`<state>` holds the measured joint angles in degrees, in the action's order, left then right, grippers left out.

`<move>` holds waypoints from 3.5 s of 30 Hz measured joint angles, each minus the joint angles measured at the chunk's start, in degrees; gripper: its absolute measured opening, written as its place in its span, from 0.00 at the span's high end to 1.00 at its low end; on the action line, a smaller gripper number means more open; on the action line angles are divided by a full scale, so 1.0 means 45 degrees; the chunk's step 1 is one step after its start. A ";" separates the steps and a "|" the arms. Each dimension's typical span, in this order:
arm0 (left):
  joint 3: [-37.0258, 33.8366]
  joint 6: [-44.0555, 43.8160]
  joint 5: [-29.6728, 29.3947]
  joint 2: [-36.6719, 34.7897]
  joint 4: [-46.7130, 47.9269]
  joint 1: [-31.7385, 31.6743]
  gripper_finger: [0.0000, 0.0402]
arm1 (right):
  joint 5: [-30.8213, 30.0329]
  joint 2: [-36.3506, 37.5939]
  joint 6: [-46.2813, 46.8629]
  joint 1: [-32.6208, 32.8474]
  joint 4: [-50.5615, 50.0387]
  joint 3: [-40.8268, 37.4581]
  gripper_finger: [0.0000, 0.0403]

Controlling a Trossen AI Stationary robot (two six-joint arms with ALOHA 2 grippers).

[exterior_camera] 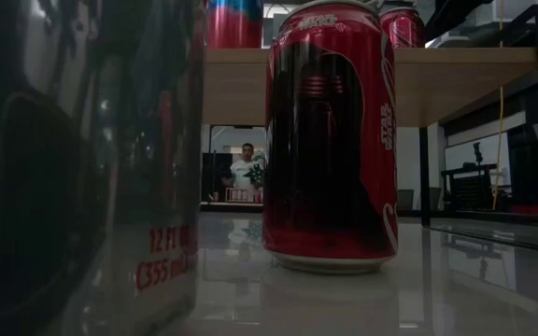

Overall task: Place canned beverage on shelf
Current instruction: Put the red soda can on the shelf

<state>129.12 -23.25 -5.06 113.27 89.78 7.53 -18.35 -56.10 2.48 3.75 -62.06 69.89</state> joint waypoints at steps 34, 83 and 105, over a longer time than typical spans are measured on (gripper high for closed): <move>-0.0012 0.2974 0.0084 -0.0087 0.0051 -0.1918 0.30 | 0.0000 0.0000 0.0000 0.0000 0.0000 0.0000 0.04; -0.0908 0.1954 0.0515 -0.0486 0.0063 -0.2255 0.20 | 0.0000 0.0000 0.0000 -0.0005 -0.0015 0.0000 0.04; -0.0962 0.1523 -0.0203 -0.0767 0.0112 -0.2255 0.26 | 0.0000 -0.0005 0.0000 -0.0001 -0.0063 0.0000 0.04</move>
<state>124.79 -16.40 -5.97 109.82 90.28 -2.61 -18.35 -56.12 2.48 3.74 -62.35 69.89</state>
